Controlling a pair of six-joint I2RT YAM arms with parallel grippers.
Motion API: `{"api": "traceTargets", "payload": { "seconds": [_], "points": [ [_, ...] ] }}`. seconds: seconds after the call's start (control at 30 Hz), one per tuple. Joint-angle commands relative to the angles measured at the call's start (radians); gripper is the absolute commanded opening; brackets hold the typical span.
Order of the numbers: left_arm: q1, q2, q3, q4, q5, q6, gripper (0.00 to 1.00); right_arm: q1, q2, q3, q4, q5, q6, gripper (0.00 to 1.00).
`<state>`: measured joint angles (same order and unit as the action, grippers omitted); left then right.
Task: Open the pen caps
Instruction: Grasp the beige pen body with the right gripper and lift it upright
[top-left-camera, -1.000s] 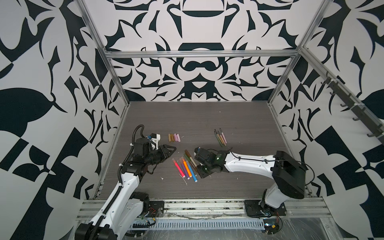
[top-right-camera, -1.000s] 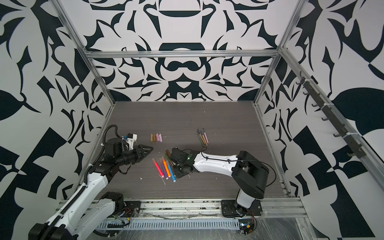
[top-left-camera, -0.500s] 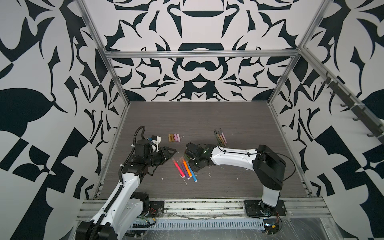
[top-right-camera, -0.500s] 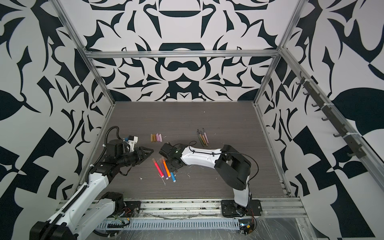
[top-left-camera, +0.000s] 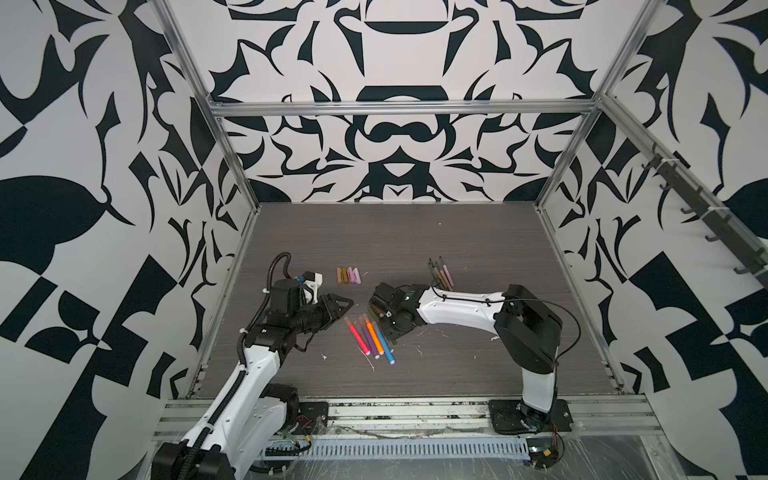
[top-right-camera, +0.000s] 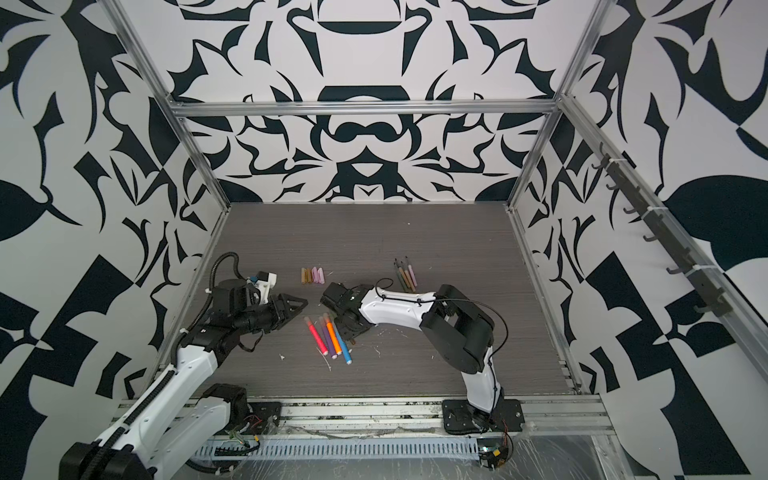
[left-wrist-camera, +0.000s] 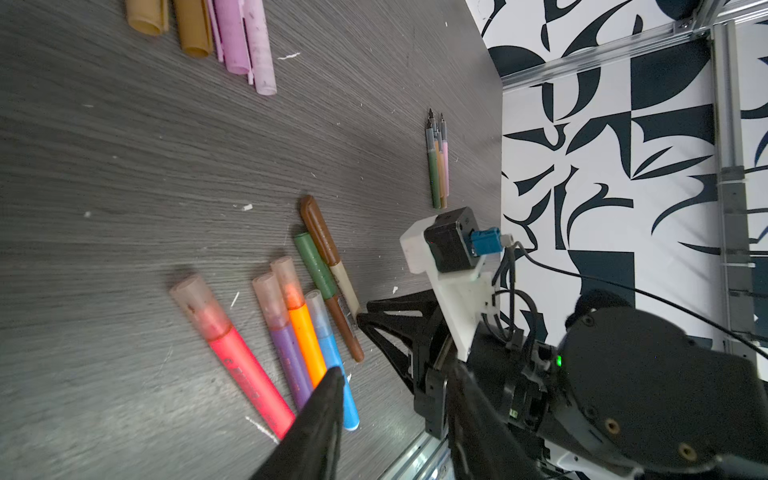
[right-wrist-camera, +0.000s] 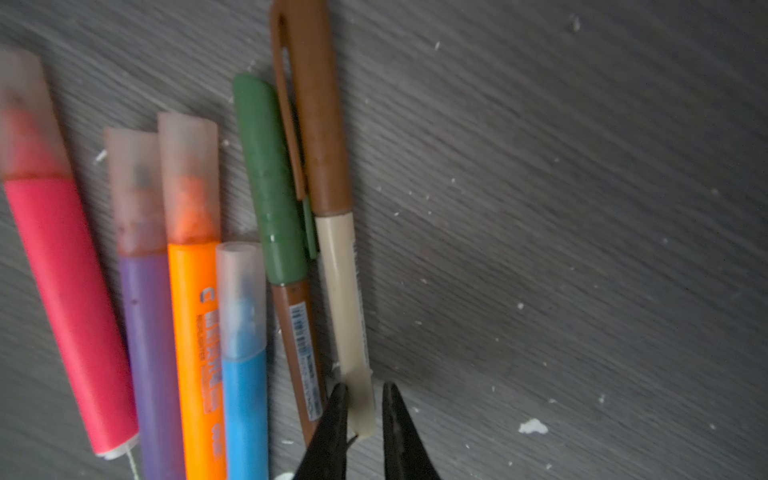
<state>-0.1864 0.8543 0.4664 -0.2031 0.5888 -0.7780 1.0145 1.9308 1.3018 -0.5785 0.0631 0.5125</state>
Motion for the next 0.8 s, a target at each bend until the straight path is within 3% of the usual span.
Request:
{"api": "traceTargets", "payload": {
  "seconds": [0.0, 0.37, 0.5, 0.6, 0.77],
  "points": [
    [-0.002, -0.003, -0.001, -0.011, 0.014, 0.016, 0.44, -0.005, -0.007, 0.035, -0.011, -0.006, -0.009, 0.20],
    [-0.002, -0.006, 0.000, -0.023, 0.019, 0.022, 0.44, -0.019, 0.005, 0.008, 0.016, -0.013, 0.000, 0.23],
    [-0.002, -0.005, -0.002, -0.028, 0.020, 0.024, 0.44, -0.031, -0.009, -0.026, 0.026, -0.004, 0.003, 0.18],
    [-0.002, 0.005, -0.001, -0.030, 0.025, 0.023, 0.45, -0.053, -0.054, -0.081, 0.045, -0.005, 0.004, 0.11],
    [-0.003, 0.023, -0.001, -0.017, 0.045, 0.006, 0.45, -0.123, -0.222, -0.245, 0.117, -0.039, 0.018, 0.09]
  ]
}}
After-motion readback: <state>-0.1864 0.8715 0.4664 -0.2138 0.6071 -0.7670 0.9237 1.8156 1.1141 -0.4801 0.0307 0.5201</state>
